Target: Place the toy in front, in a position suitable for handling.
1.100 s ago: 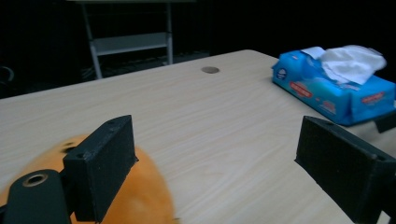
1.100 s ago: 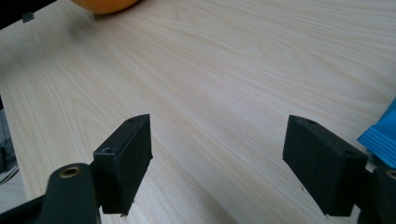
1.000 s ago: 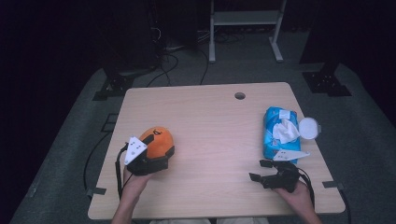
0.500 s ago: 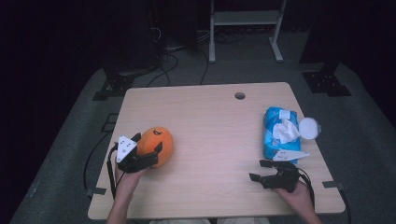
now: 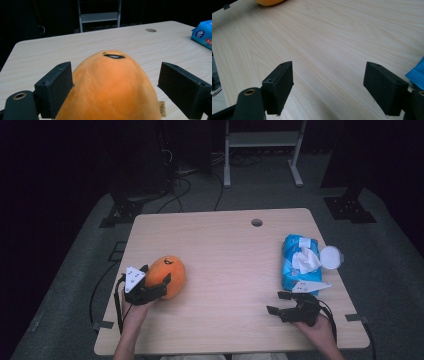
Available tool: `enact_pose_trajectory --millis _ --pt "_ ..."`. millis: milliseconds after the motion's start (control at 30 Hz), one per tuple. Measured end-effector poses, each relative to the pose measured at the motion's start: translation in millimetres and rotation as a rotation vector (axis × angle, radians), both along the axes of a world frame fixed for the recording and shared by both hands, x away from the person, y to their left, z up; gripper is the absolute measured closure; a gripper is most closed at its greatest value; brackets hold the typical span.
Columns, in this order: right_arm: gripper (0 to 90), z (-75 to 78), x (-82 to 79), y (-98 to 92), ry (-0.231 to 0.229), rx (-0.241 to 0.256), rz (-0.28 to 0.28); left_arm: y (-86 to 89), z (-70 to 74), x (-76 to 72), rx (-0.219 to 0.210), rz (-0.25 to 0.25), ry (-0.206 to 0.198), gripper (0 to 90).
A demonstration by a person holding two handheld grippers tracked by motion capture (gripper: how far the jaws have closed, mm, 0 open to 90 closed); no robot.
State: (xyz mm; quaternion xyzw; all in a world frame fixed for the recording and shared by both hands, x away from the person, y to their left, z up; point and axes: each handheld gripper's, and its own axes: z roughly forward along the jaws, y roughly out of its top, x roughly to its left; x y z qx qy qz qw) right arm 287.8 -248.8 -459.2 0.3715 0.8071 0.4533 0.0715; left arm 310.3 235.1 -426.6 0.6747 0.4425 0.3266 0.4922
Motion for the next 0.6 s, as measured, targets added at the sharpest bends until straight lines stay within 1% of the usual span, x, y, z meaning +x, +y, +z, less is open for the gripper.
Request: enact_pose_trajectory --millis 100,267,300,333,367,400,533,567,600 --pt "22.7 0.2 -0.2 0.8 -0.001 0.001 0.003 -0.2 -4.0 1.9 0.005 -0.004 0.012 13.1" --pt "22.7 -0.1 0.0 1.1 0.0 -0.005 0.005 -1.1 -10.5 4.5 0.032 -0.002 0.025 13.8" --pt "22.7 -0.1 0.0 1.1 0.0 -0.005 0.005 -1.1 -10.5 4.5 0.032 -0.002 0.025 14.3" --pt "22.8 0.1 -0.1 1.2 -0.001 -0.004 0.005 -1.7 -12.4 4.9 0.045 -0.003 0.027 14.3" --pt "22.9 -0.3 -0.3 1.7 0.004 -0.004 0.005 -3.7 -15.9 5.6 0.077 0.0 0.04 14.6" --pt "22.9 -0.6 -0.2 1.9 0.005 -0.005 0.007 -4.6 -17.4 6.2 0.089 0.001 0.05 15.1" --pt "22.9 -1.1 -0.3 2.9 0.003 -0.013 0.011 -7.7 -17.3 5.8 0.113 0.015 0.065 18.2" --pt "22.9 -0.2 -0.8 3.0 0.0 -0.011 0.012 -9.5 -16.9 5.2 0.134 0.018 0.066 21.1" --pt "22.9 0.0 -0.9 3.1 0.0 -0.009 0.012 -9.5 -16.9 5.2 0.134 0.018 0.066 22.9"
